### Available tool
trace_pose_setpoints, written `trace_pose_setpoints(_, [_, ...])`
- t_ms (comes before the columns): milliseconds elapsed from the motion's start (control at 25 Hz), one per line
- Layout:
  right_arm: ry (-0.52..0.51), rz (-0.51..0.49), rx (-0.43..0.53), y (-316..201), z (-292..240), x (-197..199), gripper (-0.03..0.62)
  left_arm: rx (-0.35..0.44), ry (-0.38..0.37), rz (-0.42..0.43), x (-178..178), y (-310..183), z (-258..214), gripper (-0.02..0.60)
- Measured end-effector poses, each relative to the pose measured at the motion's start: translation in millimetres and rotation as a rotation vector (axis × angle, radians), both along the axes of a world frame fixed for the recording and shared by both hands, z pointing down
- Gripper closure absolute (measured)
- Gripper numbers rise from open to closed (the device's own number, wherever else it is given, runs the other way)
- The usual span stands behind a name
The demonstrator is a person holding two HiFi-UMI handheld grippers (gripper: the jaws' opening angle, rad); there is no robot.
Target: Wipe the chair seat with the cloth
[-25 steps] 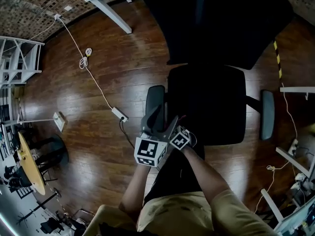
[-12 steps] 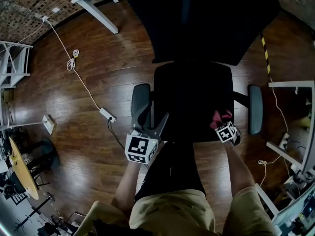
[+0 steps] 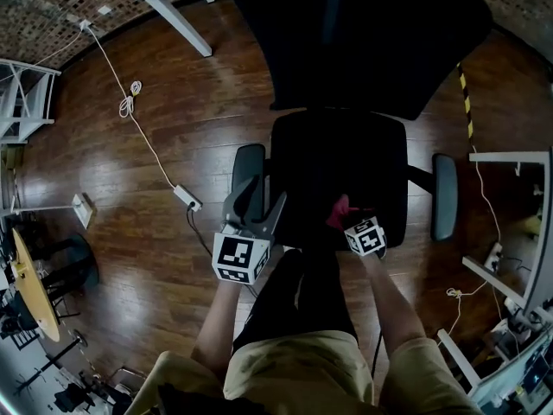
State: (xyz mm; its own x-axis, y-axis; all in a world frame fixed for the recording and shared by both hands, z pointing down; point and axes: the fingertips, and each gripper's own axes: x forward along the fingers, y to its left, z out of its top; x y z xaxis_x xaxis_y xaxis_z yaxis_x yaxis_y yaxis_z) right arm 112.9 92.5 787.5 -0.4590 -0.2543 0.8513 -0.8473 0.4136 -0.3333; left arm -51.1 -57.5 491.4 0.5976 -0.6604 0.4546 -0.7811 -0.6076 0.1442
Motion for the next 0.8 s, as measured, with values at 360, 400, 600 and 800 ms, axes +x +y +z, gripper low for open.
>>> trace_pose_setpoints(360, [-0.140, -0.516, 0.059, 16.4, -11.3, -241.3, 0.513, 0.018, -0.044, 0.000, -25.3, 28.0, -21.2, 0.354])
trace_pose_setpoints(400, [-0.149, -0.490, 0.068, 14.3, -12.1, -229.9, 0.513, 0.013, -0.037, 0.000, -26.9, 29.7, -20.9, 0.357])
trace_pose_setpoints(600, [0.100, -0.224, -0.057, 52.6, 30.8, -40.8, 0.511, -0.051, -0.013, 0.010, -15.6, 44.1, 2.0, 0.359])
trace_pose_setpoints(800, [0.323, -0.079, -0.093, 83.2, 9.7, 164.6, 0.513, -0.010, -0.017, 0.068, 14.8, 42.4, -0.9, 0.359])
